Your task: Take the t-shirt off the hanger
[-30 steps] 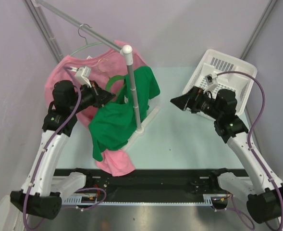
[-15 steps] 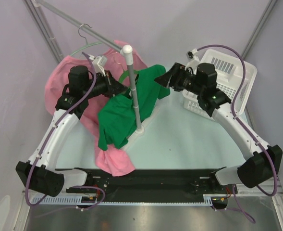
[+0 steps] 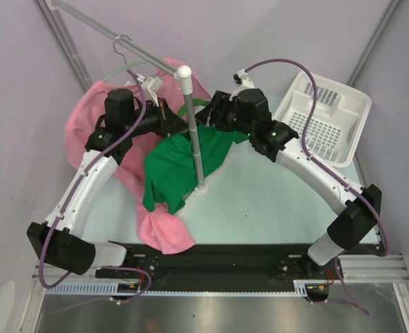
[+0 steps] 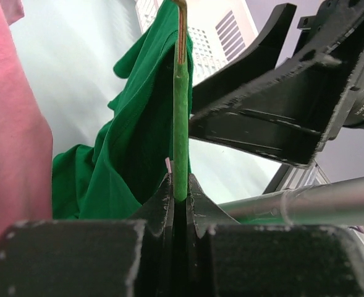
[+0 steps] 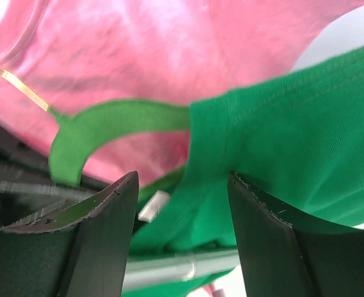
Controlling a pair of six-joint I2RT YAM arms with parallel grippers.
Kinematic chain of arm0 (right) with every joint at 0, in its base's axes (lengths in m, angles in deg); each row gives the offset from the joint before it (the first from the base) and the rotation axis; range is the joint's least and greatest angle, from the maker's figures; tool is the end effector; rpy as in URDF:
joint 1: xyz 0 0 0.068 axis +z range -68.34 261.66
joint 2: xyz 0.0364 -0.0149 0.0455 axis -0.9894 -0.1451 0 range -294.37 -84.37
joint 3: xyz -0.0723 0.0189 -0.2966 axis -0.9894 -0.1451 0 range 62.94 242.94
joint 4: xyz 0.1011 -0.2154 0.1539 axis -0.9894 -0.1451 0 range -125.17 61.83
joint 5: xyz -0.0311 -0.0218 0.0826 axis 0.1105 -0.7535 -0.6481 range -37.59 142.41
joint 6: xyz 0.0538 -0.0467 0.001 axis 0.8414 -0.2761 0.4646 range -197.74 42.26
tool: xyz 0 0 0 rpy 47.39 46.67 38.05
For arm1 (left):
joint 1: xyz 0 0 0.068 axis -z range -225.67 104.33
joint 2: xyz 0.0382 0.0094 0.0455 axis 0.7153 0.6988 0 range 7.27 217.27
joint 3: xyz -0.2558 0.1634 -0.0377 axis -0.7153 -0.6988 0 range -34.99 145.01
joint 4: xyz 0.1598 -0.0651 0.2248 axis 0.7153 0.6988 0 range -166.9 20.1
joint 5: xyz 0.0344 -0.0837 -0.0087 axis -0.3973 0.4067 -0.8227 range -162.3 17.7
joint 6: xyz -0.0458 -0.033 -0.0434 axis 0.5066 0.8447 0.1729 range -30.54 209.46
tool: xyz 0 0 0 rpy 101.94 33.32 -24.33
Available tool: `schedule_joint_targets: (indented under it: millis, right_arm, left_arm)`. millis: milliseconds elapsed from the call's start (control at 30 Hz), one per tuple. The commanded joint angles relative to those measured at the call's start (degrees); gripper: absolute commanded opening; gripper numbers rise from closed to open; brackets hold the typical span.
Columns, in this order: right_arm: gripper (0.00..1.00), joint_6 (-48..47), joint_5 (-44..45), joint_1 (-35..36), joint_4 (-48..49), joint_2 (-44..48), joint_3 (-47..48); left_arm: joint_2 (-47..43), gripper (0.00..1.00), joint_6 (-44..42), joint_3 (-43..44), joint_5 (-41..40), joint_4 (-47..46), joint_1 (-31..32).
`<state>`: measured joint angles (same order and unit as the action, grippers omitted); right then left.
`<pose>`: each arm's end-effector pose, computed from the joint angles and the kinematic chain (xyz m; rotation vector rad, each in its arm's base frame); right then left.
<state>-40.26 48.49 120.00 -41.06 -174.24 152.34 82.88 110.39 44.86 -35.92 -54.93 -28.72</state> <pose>0.3246 0.2617 0.4388 -0.0666 1.9189 0.9840 0.3002 -0.1278 0.4450 0.3892 1.9135 -1.0400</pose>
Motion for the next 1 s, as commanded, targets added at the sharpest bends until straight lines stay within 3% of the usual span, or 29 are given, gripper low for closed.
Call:
schedule_joint_targets:
  millis: [0, 167, 267, 367, 467, 533, 633, 767, 833, 967]
  right_arm:
    - [0.6, -0.4, 15.7, 3.4, -5.1, -1.6, 6.6]
    - [0.52, 2.0, 27.2, 5.2, -10.6, -2.2, 9.0]
    - [0.41, 2.8, 28.5, 4.7, -11.0, -1.6, 8.7]
    - [0.36, 2.4, 28.5, 4.6, -9.8, -0.1, 7.7]
    - [0.21, 2.2, 26.7, 3.8, -9.4, -0.7, 8.1]
    - [0.01, 2.3, 25.8, 3.0, -11.0, -1.2, 9.4]
    - [0.0, 2.7, 26.2, 3.0, -12.5, -1.2, 9.6]
    - [0.0, 1.3, 21.9, 3.7, -6.8, 1.0, 6.0]
    - [0.0, 1.2, 19.5, 4.1, -3.5, 2.8, 3.7]
    - [0.0, 3.0, 15.8, 5.0, 0.6, 4.8, 1.1]
  left_arm:
    - [-3.0, 0.0, -1.5, 2.1, 3.4, -2.4, 0.9]
    - [-3.8, 0.0, -3.3, 2.1, 3.4, -0.4, 0.9]
    - [-3.5, 0.0, -4.3, 2.9, 4.5, 1.2, 0.9]
    - [-3.2, 0.0, -6.2, 4.5, 4.6, 4.1, 0.9]
    - [-3.5, 0.0, -6.1, 4.3, 6.1, 3.6, 0.9]
    - [-4.0, 0.0, -5.0, 3.5, 6.5, 2.1, 0.9]
    - [-4.6, 0.0, -4.4, 2.7, 7.6, 1.0, 0.9]
    - [-5.1, 0.29, -2.8, 1.8, 8.2, -1.7, 0.9]
    - [-4.5, 0.38, -1.8, 2.0, 8.1, -2.7, 0.9]
    - [-2.8, 0.43, 0.1, 2.9, 8.1, -3.4, 0.9]
